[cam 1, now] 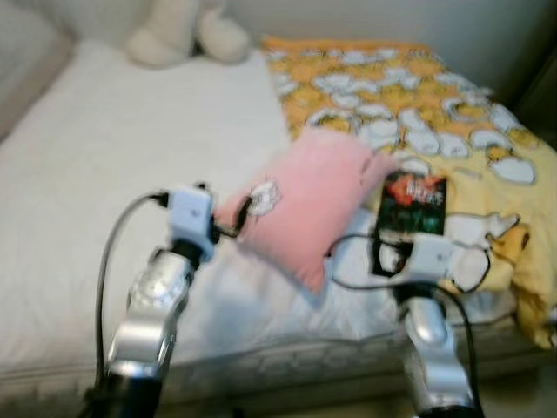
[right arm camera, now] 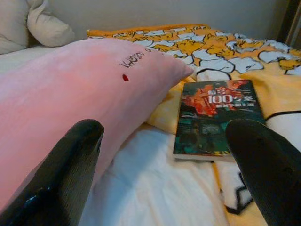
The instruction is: Clean up the room
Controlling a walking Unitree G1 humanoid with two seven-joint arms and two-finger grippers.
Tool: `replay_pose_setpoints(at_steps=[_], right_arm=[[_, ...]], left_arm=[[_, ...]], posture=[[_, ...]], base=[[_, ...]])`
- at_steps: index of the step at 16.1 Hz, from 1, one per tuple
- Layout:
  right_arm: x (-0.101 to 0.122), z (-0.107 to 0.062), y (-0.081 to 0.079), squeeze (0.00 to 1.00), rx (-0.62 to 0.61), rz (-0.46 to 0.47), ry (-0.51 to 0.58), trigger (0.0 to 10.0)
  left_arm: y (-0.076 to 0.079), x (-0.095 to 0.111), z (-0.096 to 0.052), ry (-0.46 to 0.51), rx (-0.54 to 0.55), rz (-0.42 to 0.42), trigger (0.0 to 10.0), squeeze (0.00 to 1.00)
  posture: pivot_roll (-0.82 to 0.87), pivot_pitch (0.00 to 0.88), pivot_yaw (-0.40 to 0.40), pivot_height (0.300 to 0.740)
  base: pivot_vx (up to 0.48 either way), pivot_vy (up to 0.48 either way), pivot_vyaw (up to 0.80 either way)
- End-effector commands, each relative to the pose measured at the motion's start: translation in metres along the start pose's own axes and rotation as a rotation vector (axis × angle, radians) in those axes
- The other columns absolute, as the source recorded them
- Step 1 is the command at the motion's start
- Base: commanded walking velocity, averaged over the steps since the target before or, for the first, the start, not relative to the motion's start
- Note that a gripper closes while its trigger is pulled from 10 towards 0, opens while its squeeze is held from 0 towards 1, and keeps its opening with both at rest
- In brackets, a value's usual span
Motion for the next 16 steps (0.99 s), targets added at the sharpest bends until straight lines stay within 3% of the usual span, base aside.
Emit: replay_pose_setpoints(at_steps=[1, 4, 7, 9, 13, 16], right_arm=[[0.001, 0.003, 0.010, 0.00, -0.037, 0.003, -0.008, 10.0], [-0.003, 0.006, 0.013, 0.00, -0.056, 0.033, -0.039, 10.0], [-0.001, 0.007, 0.011, 0.00, -0.029, 0.081, -0.045, 10.0], [-0.001, 0.007, 0.013, 0.00, -0.020, 0.121, -0.051, 10.0], [-0.005, 0.006, 0.019, 0.00, -0.013, 0.206, -0.078, 10.0], [-0.010, 0.015, 0.019, 0.00, 0.011, 0.310, -0.114, 10.0]], left_arm=[[0.012, 0.002, 0.010, -0.013, -0.045, -0.008, 10.0, 0.00], [0.005, -0.011, 0.029, -0.108, -0.039, 0.007, 10.0, 0.00], [-0.037, -0.021, 0.055, -0.220, 0.086, 0.021, 10.0, 0.00], [-0.058, -0.022, 0.063, -0.266, 0.134, 0.043, 10.0, 0.00], [-0.074, -0.022, 0.069, -0.293, 0.163, -0.060, 10.0, 0.00], [-0.074, -0.028, 0.071, -0.312, 0.155, -0.164, 10.0, 0.00]], posture=[[0.00, 0.000, -0.008, 0.719], [0.01, 0.000, -0.015, 0.719], [0.00, 0.000, -0.010, 0.719], [-0.02, 0.000, 0.000, 0.719], [-0.05, 0.000, 0.010, 0.719], [-0.07, 0.000, 0.018, 0.719]], base=[[0.000, 0.000, 0.00], [0.000, 0.000, 0.00], [0.000, 0.000, 0.00], [0.000, 0.000, 0.00], [0.000, 0.000, 0.00], [0.000, 0.000, 0.00]])
Point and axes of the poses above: a point about 5 cm out from each wrist's last joint towards the gripper, its own z axis pointing out of the wrist towards the gripper, its own x axis along the axis of the wrist's last joint, y = z × x, the point moved 5 cm from there along z, pointing out of the wrist towards the gripper, and after that the axes turned 5 degrees about -z, right-handed, at the moved point
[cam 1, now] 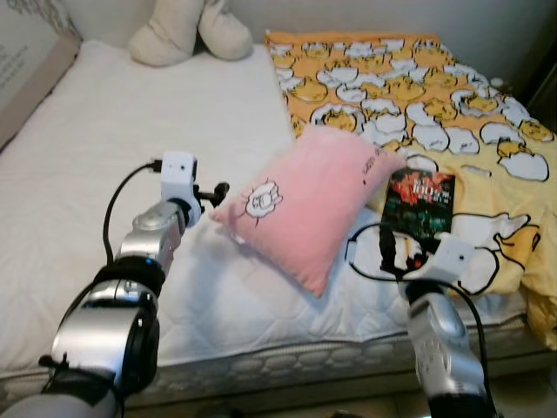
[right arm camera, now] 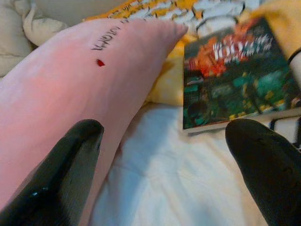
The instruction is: Clean up the room
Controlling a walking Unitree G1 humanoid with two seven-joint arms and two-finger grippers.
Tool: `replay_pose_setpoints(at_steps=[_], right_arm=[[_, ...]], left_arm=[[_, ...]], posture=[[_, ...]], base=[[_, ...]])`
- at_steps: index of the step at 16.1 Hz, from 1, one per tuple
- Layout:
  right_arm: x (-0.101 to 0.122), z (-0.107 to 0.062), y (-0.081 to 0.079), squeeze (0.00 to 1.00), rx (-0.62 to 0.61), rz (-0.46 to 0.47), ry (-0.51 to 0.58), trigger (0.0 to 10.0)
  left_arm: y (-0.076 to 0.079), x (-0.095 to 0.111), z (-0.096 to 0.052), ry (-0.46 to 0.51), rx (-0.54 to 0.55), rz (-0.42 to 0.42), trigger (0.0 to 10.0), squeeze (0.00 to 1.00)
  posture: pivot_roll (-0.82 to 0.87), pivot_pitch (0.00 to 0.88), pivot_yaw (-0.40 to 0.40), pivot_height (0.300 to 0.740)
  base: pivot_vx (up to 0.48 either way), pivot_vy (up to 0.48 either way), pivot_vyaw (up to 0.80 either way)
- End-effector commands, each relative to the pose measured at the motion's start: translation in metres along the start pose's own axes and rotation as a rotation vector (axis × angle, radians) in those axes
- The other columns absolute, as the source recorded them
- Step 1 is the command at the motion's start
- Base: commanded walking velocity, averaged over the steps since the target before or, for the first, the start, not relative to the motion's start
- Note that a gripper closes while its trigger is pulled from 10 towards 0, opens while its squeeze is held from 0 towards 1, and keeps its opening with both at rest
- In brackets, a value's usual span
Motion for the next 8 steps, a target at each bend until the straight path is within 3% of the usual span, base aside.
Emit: replay_pose_setpoints(at_steps=[1, 3, 6, 8], right_arm=[[-0.001, 0.004, 0.002, 0.00, -0.001, 0.046, -0.015, 10.0], [-0.011, 0.016, -0.001, 0.00, 0.001, 0.179, -0.071, 10.0], [-0.022, 0.020, -0.007, 0.00, 0.014, 0.249, -0.120, 10.0], [-0.036, 0.024, -0.029, 0.00, 0.070, 0.349, -0.183, 10.0]], left_arm=[[0.001, 0.005, 0.001, 0.011, -0.007, -0.017, 10.0, 0.00], [0.011, -0.003, 0.003, -0.014, -0.039, -0.069, 10.0, 0.00], [0.023, -0.007, 0.005, -0.029, -0.093, -0.097, 10.0, 0.00], [0.043, -0.015, 0.006, -0.066, -0.185, -0.104, 10.0, 0.00]], posture=[[-0.08, 0.000, 0.019, 0.719], [-0.08, 0.000, 0.017, 0.719], [-0.07, 0.000, 0.017, 0.719], [-0.07, 0.000, 0.015, 0.719]], base=[[0.000, 0.000, 0.00], [0.000, 0.000, 0.00], [0.000, 0.000, 0.00], [0.000, 0.000, 0.00]])
Point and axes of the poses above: a point about 5 cm out from each wrist's last joint towards the gripper, its own z axis pointing out of the wrist towards the gripper, its own x axis along the axis of the wrist's last joint, y = z × x, the point moved 5 cm from there along z, pointing out of the wrist towards the gripper, and after that the axes turned 5 degrees about -z, right-handed, at the moved point
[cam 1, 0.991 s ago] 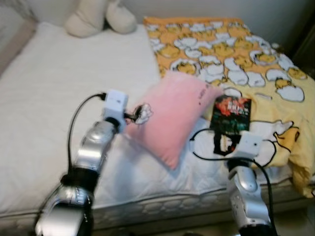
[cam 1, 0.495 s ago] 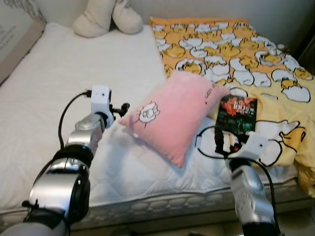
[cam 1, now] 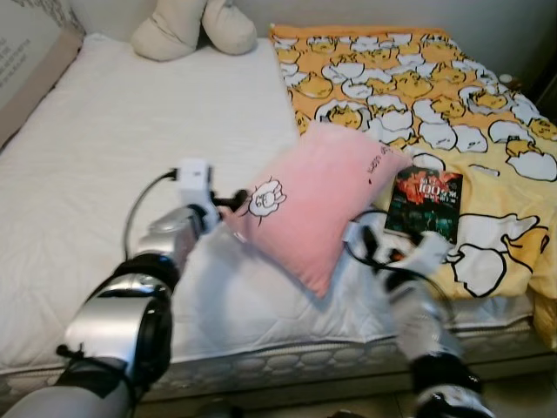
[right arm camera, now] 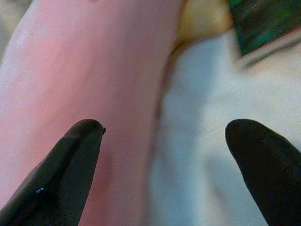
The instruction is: Clean up the room
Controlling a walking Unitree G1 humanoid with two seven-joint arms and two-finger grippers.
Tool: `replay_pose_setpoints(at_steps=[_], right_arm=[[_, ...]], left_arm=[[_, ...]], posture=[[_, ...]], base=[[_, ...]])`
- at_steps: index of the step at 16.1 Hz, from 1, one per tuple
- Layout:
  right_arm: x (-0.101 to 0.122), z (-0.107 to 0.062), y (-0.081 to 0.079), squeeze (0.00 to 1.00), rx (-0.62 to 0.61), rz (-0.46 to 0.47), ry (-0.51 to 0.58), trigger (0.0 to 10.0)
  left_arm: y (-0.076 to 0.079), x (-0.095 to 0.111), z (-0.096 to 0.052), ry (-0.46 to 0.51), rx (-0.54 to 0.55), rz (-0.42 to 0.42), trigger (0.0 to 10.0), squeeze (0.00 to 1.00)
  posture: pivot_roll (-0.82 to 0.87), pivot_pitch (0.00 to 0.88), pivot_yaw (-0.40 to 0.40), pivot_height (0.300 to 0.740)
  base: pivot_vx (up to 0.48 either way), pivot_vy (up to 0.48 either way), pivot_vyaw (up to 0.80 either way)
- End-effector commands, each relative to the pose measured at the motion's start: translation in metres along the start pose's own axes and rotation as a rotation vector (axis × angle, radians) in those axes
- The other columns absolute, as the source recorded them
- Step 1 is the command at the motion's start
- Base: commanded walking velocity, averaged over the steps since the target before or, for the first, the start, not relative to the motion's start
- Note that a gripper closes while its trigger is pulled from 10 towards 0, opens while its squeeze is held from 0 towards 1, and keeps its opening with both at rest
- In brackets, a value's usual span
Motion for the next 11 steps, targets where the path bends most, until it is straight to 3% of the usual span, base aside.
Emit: replay_pose_setpoints(at_steps=[1, 5, 9, 10, 11], right_arm=[[-0.001, 0.002, -0.002, 0.00, 0.015, 0.032, -0.009, 10.0], [-0.024, 0.011, -0.043, 0.00, 0.126, 0.085, -0.096, 10.0], [-0.028, 0.014, -0.052, 0.00, 0.146, 0.082, -0.111, 10.0], [-0.029, 0.014, -0.049, 0.00, 0.130, 0.061, -0.114, 1.2], [-0.031, 0.014, -0.048, 0.00, 0.126, 0.050, -0.122, 0.0]], left_arm=[[0.004, 0.002, 0.001, -0.012, -0.021, -0.003, 10.0, 0.00], [0.035, -0.009, 0.007, -0.058, -0.155, 0.031, 10.0, 0.00], [0.044, -0.015, 0.009, -0.078, -0.174, 0.064, 10.0, 0.00], [0.043, -0.013, 0.009, -0.072, -0.170, 0.068, 10.0, 0.00], [0.041, -0.012, 0.008, -0.066, -0.166, 0.065, 10.0, 0.00]], posture=[[-0.07, 0.000, 0.015, 0.719], [-0.08, 0.000, 0.022, 0.719], [-0.09, 0.000, 0.023, 0.719], [-0.09, 0.000, 0.023, 0.719], [-0.09, 0.000, 0.021, 0.719]], base=[[0.000, 0.000, 0.00], [0.000, 0.000, 0.00], [0.000, 0.000, 0.00], [0.000, 0.000, 0.00], [0.000, 0.000, 0.00]])
Point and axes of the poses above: a point about 5 cm out from each wrist's last joint towards the gripper, its own z axis pointing out of the wrist towards the gripper, its own x axis along the axis of the wrist's last joint, y = z × x, the point moved 5 cm from there along z, pointing out of the wrist towards the gripper, and after that the axes turned 5 degrees about -z, right-handed, at the moved point
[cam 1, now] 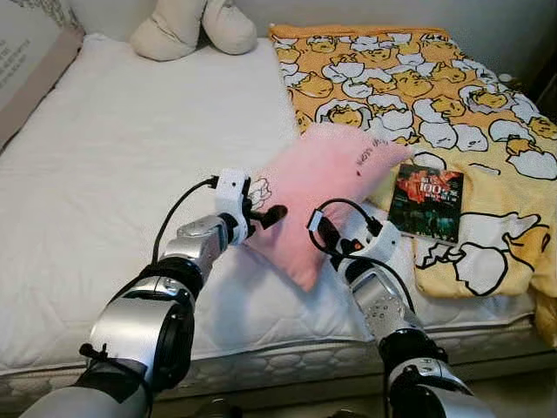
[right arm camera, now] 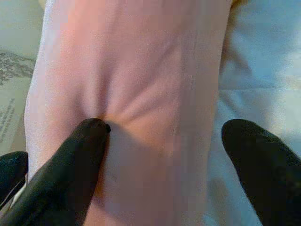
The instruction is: Clean up the room
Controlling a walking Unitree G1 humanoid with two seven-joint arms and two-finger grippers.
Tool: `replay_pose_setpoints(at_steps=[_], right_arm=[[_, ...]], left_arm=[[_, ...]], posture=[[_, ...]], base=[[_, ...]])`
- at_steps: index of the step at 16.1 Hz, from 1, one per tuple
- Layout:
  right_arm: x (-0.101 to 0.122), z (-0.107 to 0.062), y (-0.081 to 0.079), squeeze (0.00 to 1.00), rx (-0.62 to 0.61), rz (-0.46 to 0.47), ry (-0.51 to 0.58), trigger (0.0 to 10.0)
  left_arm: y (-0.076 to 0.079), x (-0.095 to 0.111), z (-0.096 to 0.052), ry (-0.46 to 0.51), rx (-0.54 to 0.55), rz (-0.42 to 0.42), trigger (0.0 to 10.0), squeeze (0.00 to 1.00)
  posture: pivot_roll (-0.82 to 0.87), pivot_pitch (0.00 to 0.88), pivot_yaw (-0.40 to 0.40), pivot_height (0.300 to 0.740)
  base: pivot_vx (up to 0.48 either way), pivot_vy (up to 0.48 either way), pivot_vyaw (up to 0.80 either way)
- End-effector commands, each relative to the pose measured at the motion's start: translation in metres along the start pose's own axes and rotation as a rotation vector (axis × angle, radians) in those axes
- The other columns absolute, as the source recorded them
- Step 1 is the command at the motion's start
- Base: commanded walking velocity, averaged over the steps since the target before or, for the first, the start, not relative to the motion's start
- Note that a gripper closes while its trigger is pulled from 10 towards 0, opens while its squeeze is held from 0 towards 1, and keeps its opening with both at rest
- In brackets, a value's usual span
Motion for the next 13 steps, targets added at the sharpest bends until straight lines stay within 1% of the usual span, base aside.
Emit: replay_pose_setpoints(at_steps=[1, 5, 6, 8, 10, 12, 13], right_arm=[[-0.007, 0.001, -0.001, 0.00, -0.001, -0.021, -0.033, 0.0], [-0.003, -0.002, 0.007, 0.00, -0.004, -0.046, -0.037, 0.0], [0.001, -0.005, 0.013, 0.00, -0.009, -0.057, -0.034, 0.0], [0.002, -0.007, 0.018, 0.00, -0.020, -0.054, -0.031, 0.0], [0.000, -0.007, 0.019, 0.00, -0.027, -0.046, -0.033, 0.0], [-0.003, -0.007, 0.017, 0.00, -0.025, -0.043, -0.041, 0.0], [-0.005, -0.007, 0.017, 0.00, -0.022, -0.058, -0.054, 0.0]], left_arm=[[-0.002, 0.012, 0.000, 0.024, 0.006, 0.018, 10.0, 0.00], [-0.011, 0.015, -0.005, 0.045, 0.022, 0.001, 10.0, 0.00], [-0.018, 0.018, -0.008, 0.059, 0.038, -0.011, 10.0, 0.00], [-0.025, 0.023, -0.012, 0.079, 0.059, -0.021, 10.0, 0.00], [-0.031, 0.027, -0.015, 0.094, 0.073, -0.028, 10.0, 0.00], [-0.032, 0.024, -0.017, 0.083, 0.064, -0.001, 10.0, 0.00], [-0.028, 0.020, -0.017, 0.067, 0.030, 0.083, 10.0, 0.00]], posture=[[-0.09, 0.000, 0.021, 0.719], [-0.08, 0.000, 0.016, 0.719], [-0.09, 0.000, 0.017, 0.719], [-0.09, 0.000, 0.018, 0.719], [-0.09, 0.000, 0.020, 0.719], [-0.09, 0.000, 0.021, 0.719], [-0.09, 0.000, 0.022, 0.719]], base=[[0.000, 0.000, 0.00], [0.000, 0.000, 0.00], [0.000, 0.000, 0.00], [0.000, 0.000, 0.00], [0.000, 0.000, 0.00], [0.000, 0.000, 0.00], [0.000, 0.000, 0.00]])
Point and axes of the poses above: a point about 5 cm out from each wrist's last joint towards the gripper, its own z axis pointing out of the wrist towards the gripper, its own x axis along the axis of the wrist's last joint, y = z × x, the point moved 5 cm from there along z, pointing out of the wrist towards the gripper, and after that the axes turned 5 degrees about -z, right-handed, at the moved point
